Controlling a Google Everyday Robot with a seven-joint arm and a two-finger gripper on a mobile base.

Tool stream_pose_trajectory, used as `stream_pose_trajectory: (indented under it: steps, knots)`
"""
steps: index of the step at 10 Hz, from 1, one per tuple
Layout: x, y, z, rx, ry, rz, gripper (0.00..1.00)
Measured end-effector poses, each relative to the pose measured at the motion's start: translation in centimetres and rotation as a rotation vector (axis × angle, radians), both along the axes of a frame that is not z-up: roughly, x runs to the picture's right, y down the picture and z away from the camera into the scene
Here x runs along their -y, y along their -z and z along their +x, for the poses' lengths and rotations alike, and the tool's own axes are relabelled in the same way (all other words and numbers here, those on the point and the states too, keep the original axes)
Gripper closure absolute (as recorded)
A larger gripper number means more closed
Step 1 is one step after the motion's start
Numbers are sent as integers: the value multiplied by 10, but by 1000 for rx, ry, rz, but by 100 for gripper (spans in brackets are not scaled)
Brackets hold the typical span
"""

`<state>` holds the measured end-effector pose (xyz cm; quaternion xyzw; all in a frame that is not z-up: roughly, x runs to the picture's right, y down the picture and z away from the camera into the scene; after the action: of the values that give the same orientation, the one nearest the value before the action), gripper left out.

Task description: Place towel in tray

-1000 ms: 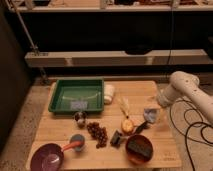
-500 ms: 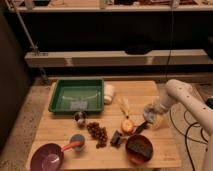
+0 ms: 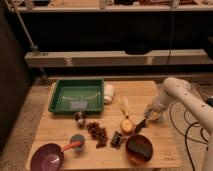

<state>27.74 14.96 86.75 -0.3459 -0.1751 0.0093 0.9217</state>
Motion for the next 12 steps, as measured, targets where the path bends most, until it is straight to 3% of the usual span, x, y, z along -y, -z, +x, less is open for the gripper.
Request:
stream_pose_trajectory:
  steps: [1, 2, 5, 7, 9, 12]
  knots:
    - [14, 12, 1, -5, 5, 19, 92]
    - [26, 21, 3, -10, 7, 34, 98]
    - [75, 45, 4, 2, -2, 105, 100]
    - [132, 64, -8, 78, -47, 204, 100]
    - [187, 72, -42, 184, -84, 299, 100]
    - [234, 76, -118, 314, -73, 366, 100]
